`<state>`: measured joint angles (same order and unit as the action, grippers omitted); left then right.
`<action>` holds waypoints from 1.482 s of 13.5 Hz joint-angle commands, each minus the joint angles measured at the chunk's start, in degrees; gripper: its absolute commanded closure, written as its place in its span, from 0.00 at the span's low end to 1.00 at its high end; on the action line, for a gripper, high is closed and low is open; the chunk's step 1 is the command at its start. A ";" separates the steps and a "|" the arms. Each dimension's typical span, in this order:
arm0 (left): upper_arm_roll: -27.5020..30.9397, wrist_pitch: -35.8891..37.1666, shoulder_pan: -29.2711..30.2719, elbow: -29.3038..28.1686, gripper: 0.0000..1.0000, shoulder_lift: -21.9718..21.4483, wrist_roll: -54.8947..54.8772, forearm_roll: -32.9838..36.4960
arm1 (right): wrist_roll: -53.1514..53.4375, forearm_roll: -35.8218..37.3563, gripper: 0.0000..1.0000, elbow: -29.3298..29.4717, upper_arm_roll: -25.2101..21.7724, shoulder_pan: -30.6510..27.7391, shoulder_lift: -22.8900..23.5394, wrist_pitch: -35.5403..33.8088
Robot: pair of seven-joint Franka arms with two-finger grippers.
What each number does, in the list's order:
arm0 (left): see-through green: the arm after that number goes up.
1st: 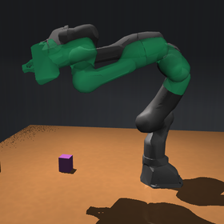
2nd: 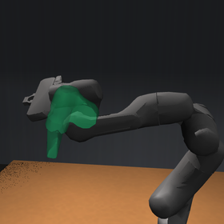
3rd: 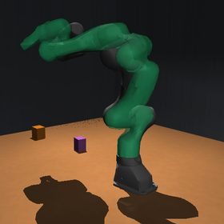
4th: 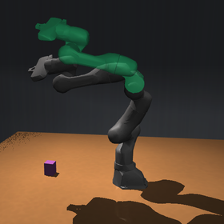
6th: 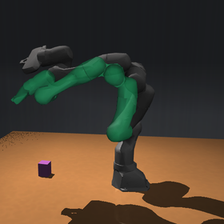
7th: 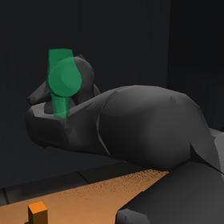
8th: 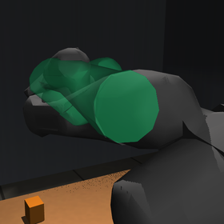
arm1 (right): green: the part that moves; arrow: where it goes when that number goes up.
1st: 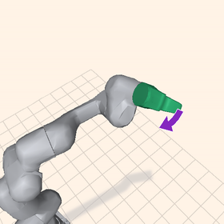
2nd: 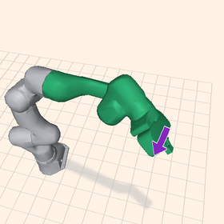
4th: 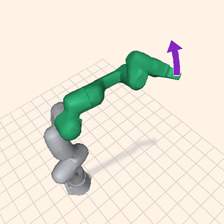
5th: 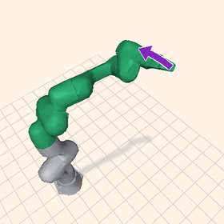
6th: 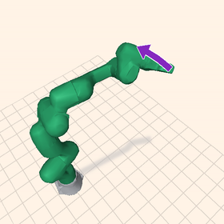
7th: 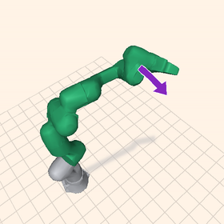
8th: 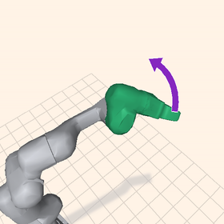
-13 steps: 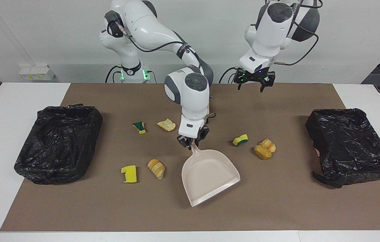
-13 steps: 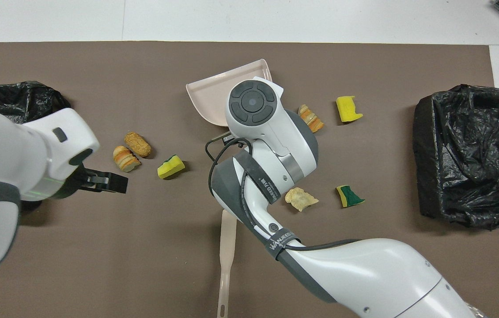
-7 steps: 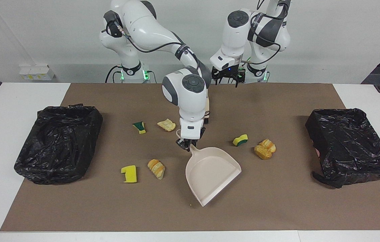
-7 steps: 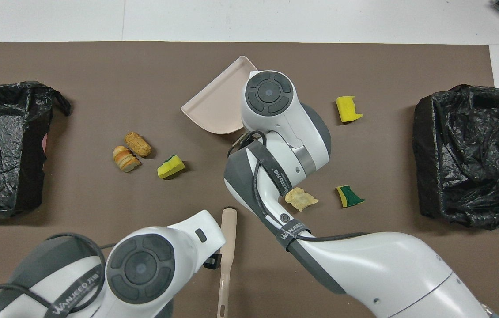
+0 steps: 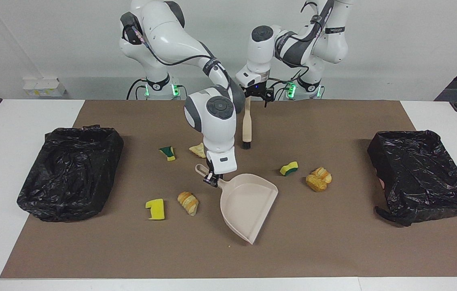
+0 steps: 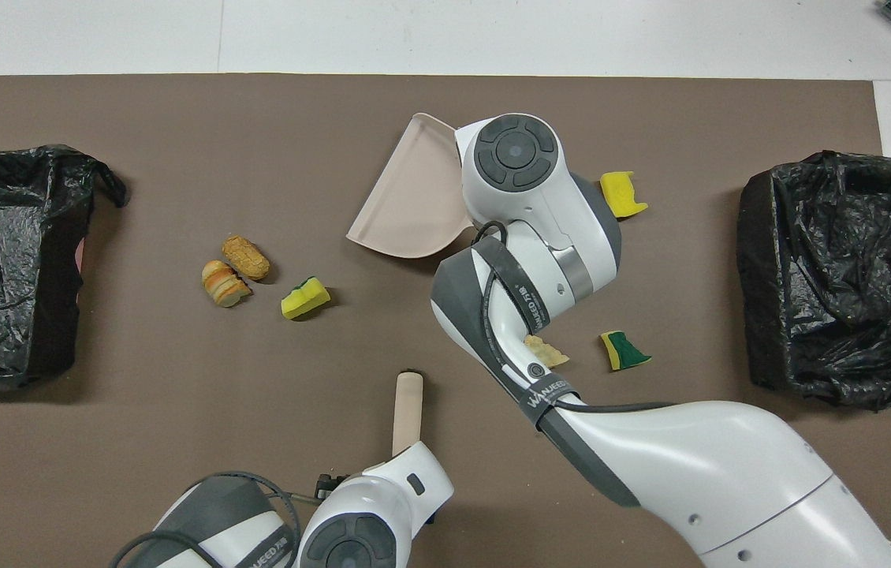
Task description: Sweep and dump trash in bin
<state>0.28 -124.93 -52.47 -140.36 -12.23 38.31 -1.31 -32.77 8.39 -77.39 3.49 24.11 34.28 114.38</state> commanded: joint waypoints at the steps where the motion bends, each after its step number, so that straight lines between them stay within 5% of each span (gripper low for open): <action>1: 1.13 -2.25 -2.55 -0.97 0.00 1.51 2.39 -0.01 | -6.93 1.98 1.00 -2.41 0.47 -0.64 -2.11 0.14; 10: 1.13 -4.62 -7.82 -3.25 0.05 1.60 6.86 -0.19 | -22.86 5.32 1.00 -5.75 0.64 0.15 -4.14 -1.27; 11: 1.13 -4.54 -7.91 -3.60 0.15 1.42 6.78 -0.19 | -23.21 5.32 1.00 -5.93 0.64 0.32 -4.14 -1.26; 14: 1.13 -4.62 -7.91 -3.61 0.92 1.42 6.43 -0.19 | -24.80 4.80 1.00 -8.38 0.73 0.41 -5.10 0.57; 15: 1.13 -4.45 -7.91 -3.61 1.00 1.42 5.82 -0.19 | -24.89 4.71 1.00 -9.00 0.73 0.41 -5.28 1.63; 20: 1.48 -3.22 -6.94 -3.17 1.00 1.51 4.85 -0.19 | -25.06 4.62 1.00 -9.97 1.78 0.41 -5.28 3.83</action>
<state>0.80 -128.12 -58.97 -142.58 -9.83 44.02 -1.32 -56.39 12.58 -84.55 4.16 24.72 30.79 116.96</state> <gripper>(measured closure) 0.740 0.687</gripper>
